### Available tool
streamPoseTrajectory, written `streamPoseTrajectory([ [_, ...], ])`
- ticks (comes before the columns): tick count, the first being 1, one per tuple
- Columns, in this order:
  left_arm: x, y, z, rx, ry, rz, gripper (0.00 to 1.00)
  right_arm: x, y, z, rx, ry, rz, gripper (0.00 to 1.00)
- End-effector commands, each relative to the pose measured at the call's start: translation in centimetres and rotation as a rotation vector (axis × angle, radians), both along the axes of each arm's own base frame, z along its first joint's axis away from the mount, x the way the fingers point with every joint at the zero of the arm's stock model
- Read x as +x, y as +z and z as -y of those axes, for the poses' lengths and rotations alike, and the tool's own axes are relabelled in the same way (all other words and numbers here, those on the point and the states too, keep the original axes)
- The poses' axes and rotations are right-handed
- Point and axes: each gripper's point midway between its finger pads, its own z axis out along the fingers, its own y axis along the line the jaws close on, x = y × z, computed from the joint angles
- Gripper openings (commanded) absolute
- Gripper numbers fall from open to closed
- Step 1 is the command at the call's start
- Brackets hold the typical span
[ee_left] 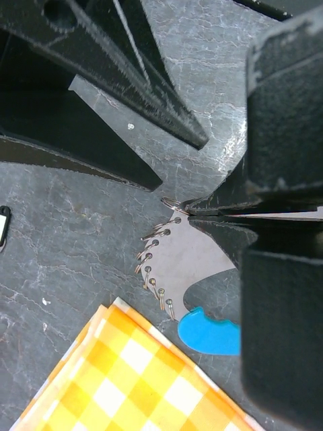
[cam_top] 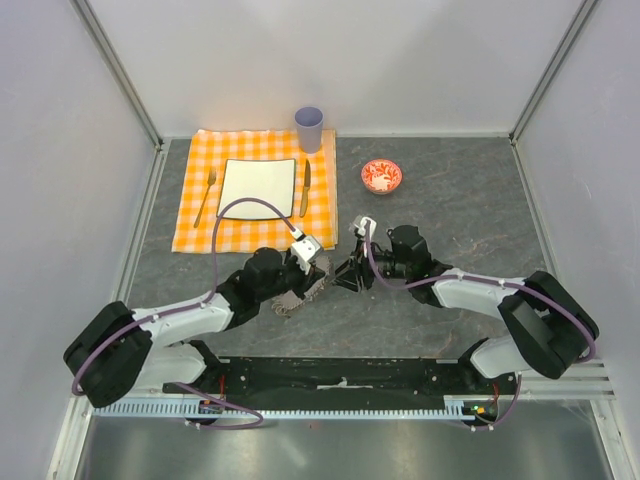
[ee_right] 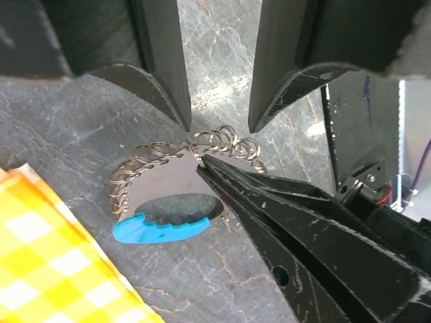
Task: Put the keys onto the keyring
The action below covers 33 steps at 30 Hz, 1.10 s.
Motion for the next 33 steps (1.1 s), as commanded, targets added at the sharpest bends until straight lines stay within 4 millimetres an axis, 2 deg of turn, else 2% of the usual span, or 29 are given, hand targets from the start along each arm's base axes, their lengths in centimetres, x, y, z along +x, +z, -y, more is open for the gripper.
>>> streamPoseTrajectory([
  [1, 0.5, 2.9, 0.5, -0.030, -0.040, 0.161, 0.02, 2.1, 2.3, -0.7, 0.009, -0.005, 0.191, 0.46],
  [3, 0.3, 3.0, 0.5, -0.029, -0.050, 0.171, 0.02, 2.3, 2.1, -0.7, -0.004, 0.000, 0.204, 0.42],
  [11, -0.3, 3.7, 0.5, -0.058, -0.079, 0.208, 0.02, 2.8, 2.6, -1.3, 0.006, 0.028, 0.250, 0.39],
  [17, -0.4, 4.2, 0.8, -0.069, -0.093, 0.224, 0.02, 2.3, 2.9, -2.1, 0.029, 0.097, 0.245, 0.37],
  [25, -0.4, 5.1, 0.4, -0.090, -0.074, 0.249, 0.02, 1.5, 2.7, -2.3, 0.028, 0.159, 0.237, 0.27],
  [28, -0.2, 5.2, 0.4, -0.091, -0.065, 0.249, 0.02, 1.3, 2.6, -2.1, 0.023, 0.157, 0.240, 0.14],
  [29, -0.2, 5.2, 0.4, -0.091, -0.061, 0.248, 0.02, 1.4, 2.7, -2.2, 0.026, 0.156, 0.244, 0.03],
  [30, -0.1, 5.4, 0.3, -0.097, -0.053, 0.249, 0.02, 1.3, 3.1, -2.2, 0.034, 0.159, 0.251, 0.00],
  [33, 0.3, 6.4, -0.3, -0.117, -0.003, 0.262, 0.07, 1.4, 4.5, -2.2, 0.059, 0.150, 0.281, 0.00],
])
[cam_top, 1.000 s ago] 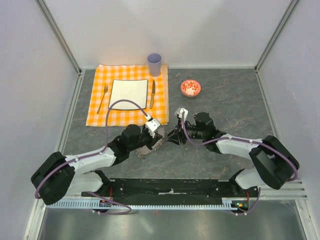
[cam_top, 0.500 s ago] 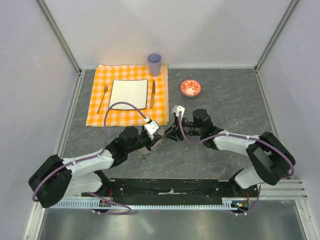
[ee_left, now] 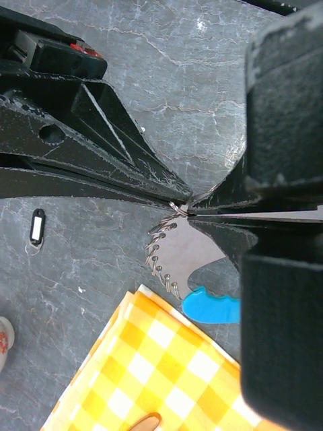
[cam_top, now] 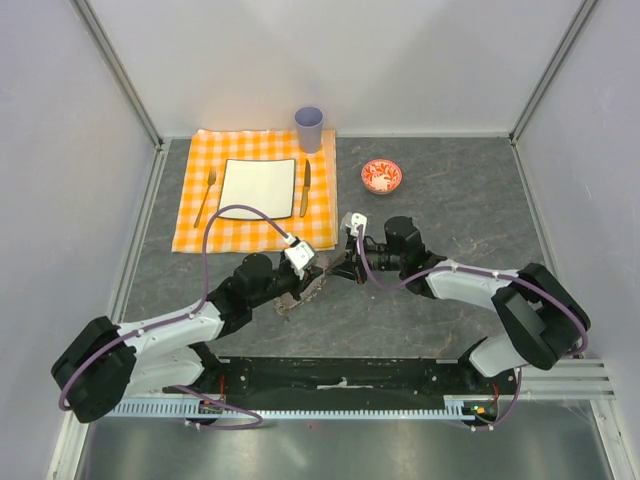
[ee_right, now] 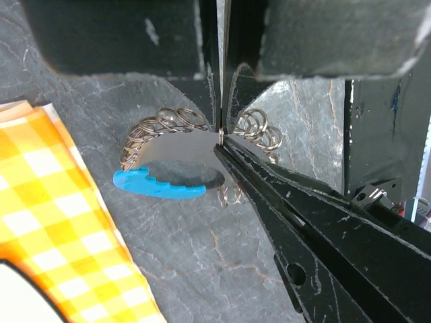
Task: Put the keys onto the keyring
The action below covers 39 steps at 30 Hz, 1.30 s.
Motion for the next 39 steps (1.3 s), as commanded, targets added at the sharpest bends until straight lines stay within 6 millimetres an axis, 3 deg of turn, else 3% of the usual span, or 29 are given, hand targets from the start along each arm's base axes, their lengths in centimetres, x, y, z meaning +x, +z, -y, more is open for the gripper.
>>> streamPoseTrajectory([
  [1, 1.0, 4.2, -0.1, -0.102, 0.053, 0.116, 0.13, 0.4, 4.0, -0.7, 0.086, 0.016, 0.111, 0.00],
  [9, 0.7, 9.3, -4.0, -0.340, 0.231, 0.181, 0.35, 0.2, 8.3, -0.9, 0.239, -0.018, 0.126, 0.00],
  [14, -0.1, 9.3, -4.9, -0.391, 0.243, 0.173, 0.52, -0.5, 10.2, -1.0, 0.314, 0.008, 0.148, 0.00],
  [23, -0.7, 9.3, -3.6, -0.400, 0.171, 0.157, 0.58, -1.5, 12.5, -0.7, 0.390, 0.033, 0.170, 0.00],
  [39, -2.4, 11.8, -1.0, -0.493, -0.004, 0.153, 0.51, -2.8, 13.2, -0.6, 0.470, 0.081, 0.137, 0.00],
])
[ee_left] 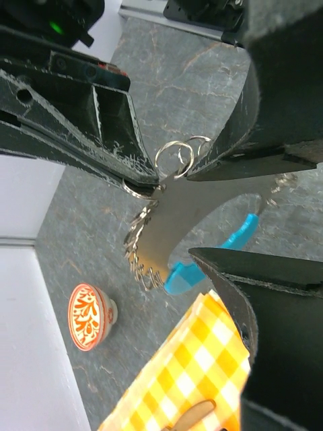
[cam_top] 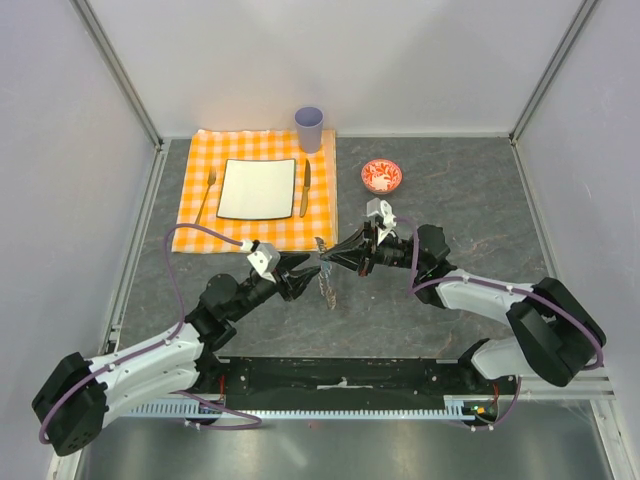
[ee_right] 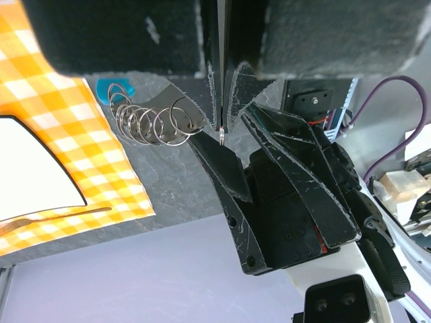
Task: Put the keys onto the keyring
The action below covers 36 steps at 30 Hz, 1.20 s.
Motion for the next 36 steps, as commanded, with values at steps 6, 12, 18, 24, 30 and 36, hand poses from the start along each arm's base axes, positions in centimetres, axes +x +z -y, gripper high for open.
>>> streamPoseTrajectory([
  [6, -1.0, 4.8, 0.8, -0.135, -0.073, 0.076, 0.50, -1.0, 1.9, -0.1, 0.079, 0.050, 0.050, 0.00],
  [12, -0.9, 5.3, 0.2, -0.166, -0.054, 0.094, 0.50, -1.0, 1.7, -0.1, 0.070, 0.051, 0.047, 0.00],
  [18, -1.0, 5.4, -0.6, -0.186, -0.056, 0.111, 0.52, -0.9, 1.7, 0.0, 0.073, 0.039, 0.045, 0.00],
  [24, -1.3, 5.2, -0.9, -0.186, -0.104, 0.109, 0.54, -1.0, 2.1, 0.2, 0.081, 0.031, 0.053, 0.00],
  [30, -1.6, 4.9, -0.3, -0.189, -0.165, 0.115, 0.52, -1.3, 2.9, 0.4, 0.098, 0.042, 0.052, 0.00],
  [36, -1.7, 4.9, 0.3, -0.185, -0.207, 0.119, 0.46, -1.5, 3.2, 0.4, 0.105, 0.047, 0.052, 0.00],
])
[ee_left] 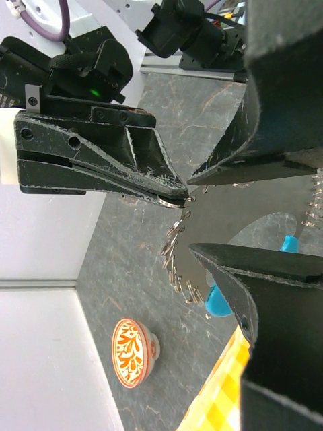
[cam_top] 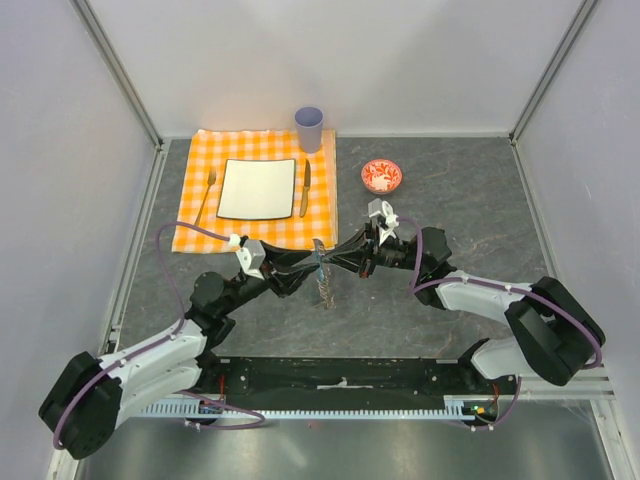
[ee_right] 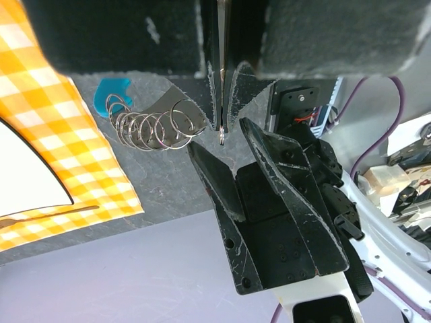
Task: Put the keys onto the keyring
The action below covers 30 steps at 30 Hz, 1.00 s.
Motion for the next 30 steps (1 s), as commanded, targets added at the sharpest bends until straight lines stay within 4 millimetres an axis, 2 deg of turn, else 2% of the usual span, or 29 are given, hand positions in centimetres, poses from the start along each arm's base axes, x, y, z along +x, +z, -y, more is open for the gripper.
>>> streamPoseTrajectory([
  [1, -0.9, 1.8, 0.3, -0.052, -0.062, 0.055, 0.45, -1.0, 2.9, 0.4, 0.077, 0.024, 0.082, 0.00],
  [9, -1.1, 1.7, 0.8, -0.049, -0.095, 0.050, 0.34, -1.5, 3.1, 0.4, 0.086, 0.048, 0.081, 0.00],
  [20, -1.5, 2.6, 0.9, -0.060, -0.122, 0.079, 0.33, -1.8, 2.7, 0.4, 0.079, 0.065, 0.073, 0.00],
  [25, -1.8, 2.4, 1.1, -0.052, -0.145, 0.077, 0.33, -1.8, 2.8, 0.4, 0.080, 0.067, 0.076, 0.00],
  [30, -2.0, 2.4, 1.5, -0.054, -0.178, 0.071, 0.28, -2.0, 3.1, 0.5, 0.093, 0.073, 0.074, 0.00],
])
